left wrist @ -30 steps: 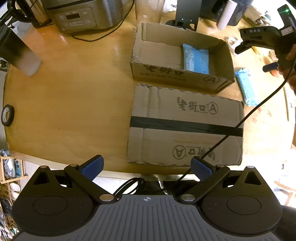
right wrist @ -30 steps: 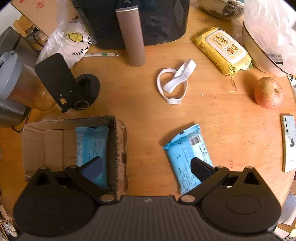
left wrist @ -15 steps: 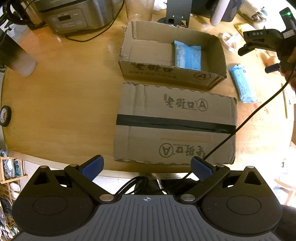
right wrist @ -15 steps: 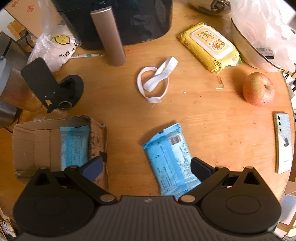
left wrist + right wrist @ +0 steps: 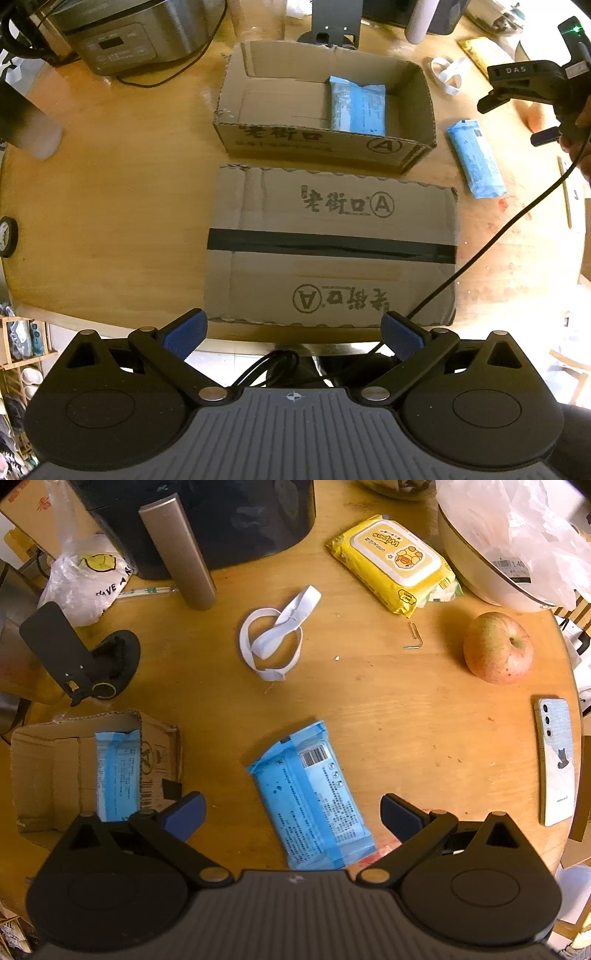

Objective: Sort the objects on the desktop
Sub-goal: 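Withdraw the right gripper from the box toward the second blue wipe pack, then lower the right gripper onto the second blue wipe pack and close on it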

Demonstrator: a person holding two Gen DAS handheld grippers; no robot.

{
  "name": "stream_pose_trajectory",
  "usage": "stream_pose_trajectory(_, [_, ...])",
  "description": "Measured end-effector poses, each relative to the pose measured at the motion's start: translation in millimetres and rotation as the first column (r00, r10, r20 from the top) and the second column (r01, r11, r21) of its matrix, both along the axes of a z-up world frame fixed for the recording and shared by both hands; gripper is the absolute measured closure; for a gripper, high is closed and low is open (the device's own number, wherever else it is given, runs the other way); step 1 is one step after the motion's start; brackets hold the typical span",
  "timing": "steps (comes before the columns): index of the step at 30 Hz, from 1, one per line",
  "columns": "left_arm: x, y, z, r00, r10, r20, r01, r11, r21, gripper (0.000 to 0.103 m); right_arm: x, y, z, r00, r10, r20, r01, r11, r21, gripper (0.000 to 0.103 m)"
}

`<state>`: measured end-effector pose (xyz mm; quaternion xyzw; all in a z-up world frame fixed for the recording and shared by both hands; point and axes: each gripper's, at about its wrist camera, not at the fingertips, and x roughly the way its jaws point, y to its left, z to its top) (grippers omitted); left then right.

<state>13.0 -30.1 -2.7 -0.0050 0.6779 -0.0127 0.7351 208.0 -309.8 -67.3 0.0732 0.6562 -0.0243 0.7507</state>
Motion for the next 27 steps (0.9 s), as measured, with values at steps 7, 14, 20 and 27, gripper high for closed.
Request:
stream_pose_trajectory(7, [-0.1, -7.7, -0.2, 1.000, -0.003, -0.001, 0.003, 1.000, 0.000, 0.000, 1.4, -6.9, -3.3, 1.000, 0.007, -0.008, -0.007, 1.000, -0.001, 0.000])
stream_pose_trajectory(14, [-0.6, -11.4, -1.1, 1.000, 0.002, -0.004, -0.002, 1.000, 0.001, 0.000, 3.1, -8.8, -9.2, 0.997, 0.070, -0.011, -0.070, 0.997, 0.011, 0.000])
stream_pose_trajectory(20, [-1.6, -13.2, -1.3, 1.000, 0.011, -0.006, -0.011, 1.000, 0.003, 0.000, 4.2, -6.5, -19.8, 0.986, 0.168, -0.016, -0.168, 0.986, 0.023, 0.000])
stream_pose_trajectory(27, [-4.0, -12.9, -1.3, 0.999, 0.032, -0.010, -0.031, 0.999, 0.008, 0.000, 8.0, -2.3, -31.7, 0.959, 0.281, -0.021, -0.281, 0.960, 0.009, 0.000])
